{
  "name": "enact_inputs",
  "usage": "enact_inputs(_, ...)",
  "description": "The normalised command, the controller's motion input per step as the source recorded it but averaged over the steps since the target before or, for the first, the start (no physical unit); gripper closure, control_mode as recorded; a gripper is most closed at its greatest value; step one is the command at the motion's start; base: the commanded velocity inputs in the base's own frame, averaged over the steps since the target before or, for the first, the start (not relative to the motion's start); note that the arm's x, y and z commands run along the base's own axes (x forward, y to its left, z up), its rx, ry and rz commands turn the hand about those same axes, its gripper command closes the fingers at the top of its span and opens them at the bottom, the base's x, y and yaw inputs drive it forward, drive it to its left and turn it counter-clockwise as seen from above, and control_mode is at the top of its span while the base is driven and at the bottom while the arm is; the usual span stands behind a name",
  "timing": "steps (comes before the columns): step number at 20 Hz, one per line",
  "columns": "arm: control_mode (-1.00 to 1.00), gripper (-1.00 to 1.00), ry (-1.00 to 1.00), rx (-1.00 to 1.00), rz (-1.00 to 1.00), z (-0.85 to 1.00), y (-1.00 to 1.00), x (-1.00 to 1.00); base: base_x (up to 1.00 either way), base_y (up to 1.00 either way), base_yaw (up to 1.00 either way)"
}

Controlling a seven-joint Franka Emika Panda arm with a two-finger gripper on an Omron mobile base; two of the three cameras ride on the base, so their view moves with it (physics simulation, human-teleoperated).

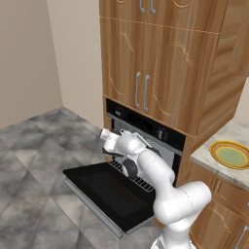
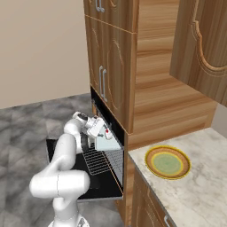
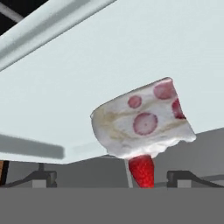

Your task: Take the baked cake out of the oven and place it on the plate for cooling. Then close the oven door.

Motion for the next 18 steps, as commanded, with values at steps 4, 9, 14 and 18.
enact_inputs(4, -1.00, -1.00, 0.02, 0.00, 0.00, -0.12, 0.00, 0.23, 0.00, 0.00, 0.00)
enact_inputs(9, -1.00, -1.00, 0.03, 0.00, 0.00, -0.08, 0.00, 0.26, 0.00, 0.00, 0.00)
enact_inputs(14, -1.00, -1.00, 0.04, 0.00, 0.00, -0.08, 0.00, 0.26, 0.00, 0.00, 0.00)
enact_inputs(18, -1.00, -1.00, 0.06, 0.01, 0.00, -0.08, 0.00, 0.24, 0.00, 0.00, 0.00)
